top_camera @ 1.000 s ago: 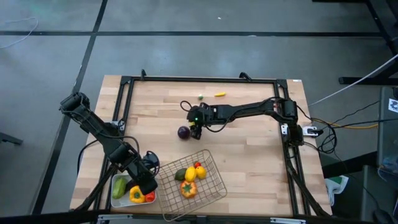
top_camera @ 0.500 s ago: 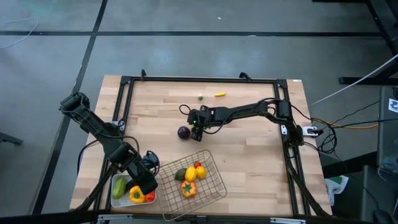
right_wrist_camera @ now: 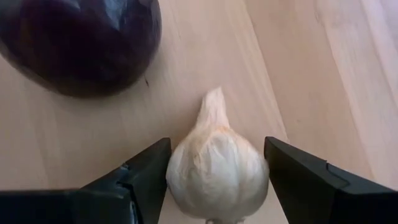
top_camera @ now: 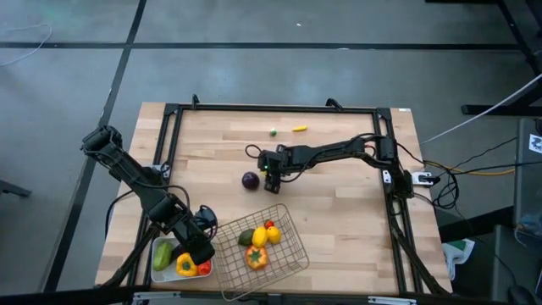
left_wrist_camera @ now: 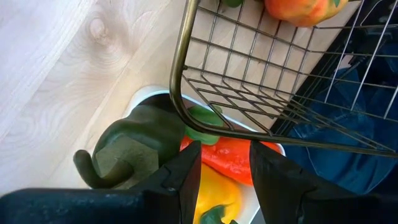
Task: Sort produce into baskets
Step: Put the white garlic into the white bin
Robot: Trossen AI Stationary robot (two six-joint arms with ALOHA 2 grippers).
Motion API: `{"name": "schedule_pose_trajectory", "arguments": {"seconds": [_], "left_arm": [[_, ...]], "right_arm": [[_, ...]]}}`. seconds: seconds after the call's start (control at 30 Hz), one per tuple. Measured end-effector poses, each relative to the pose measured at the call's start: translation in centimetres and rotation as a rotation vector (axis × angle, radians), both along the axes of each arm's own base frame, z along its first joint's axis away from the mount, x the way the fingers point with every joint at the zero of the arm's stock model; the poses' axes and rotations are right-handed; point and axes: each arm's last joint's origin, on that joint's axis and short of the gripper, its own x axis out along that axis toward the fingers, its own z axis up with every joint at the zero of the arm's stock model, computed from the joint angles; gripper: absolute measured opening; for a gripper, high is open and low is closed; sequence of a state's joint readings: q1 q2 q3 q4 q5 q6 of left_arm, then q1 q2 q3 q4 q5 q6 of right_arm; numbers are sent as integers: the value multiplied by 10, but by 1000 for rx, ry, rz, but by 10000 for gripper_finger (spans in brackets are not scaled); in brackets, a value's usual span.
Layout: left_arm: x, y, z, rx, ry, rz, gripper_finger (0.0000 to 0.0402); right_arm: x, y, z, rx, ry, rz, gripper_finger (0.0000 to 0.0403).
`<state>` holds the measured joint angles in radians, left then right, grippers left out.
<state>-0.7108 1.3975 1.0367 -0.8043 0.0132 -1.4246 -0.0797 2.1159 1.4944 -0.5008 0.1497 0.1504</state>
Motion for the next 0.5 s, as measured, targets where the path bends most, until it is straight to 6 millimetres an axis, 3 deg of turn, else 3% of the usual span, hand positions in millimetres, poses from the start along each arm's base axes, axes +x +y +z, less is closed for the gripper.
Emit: {"name": "schedule_pose_trajectory", "arguments": {"seconds": [0.5], "left_arm": [[2, 1, 0, 44, -49, 3, 131]], "right_arm": [[0, 1, -5, 34, 17, 18, 174]]}}
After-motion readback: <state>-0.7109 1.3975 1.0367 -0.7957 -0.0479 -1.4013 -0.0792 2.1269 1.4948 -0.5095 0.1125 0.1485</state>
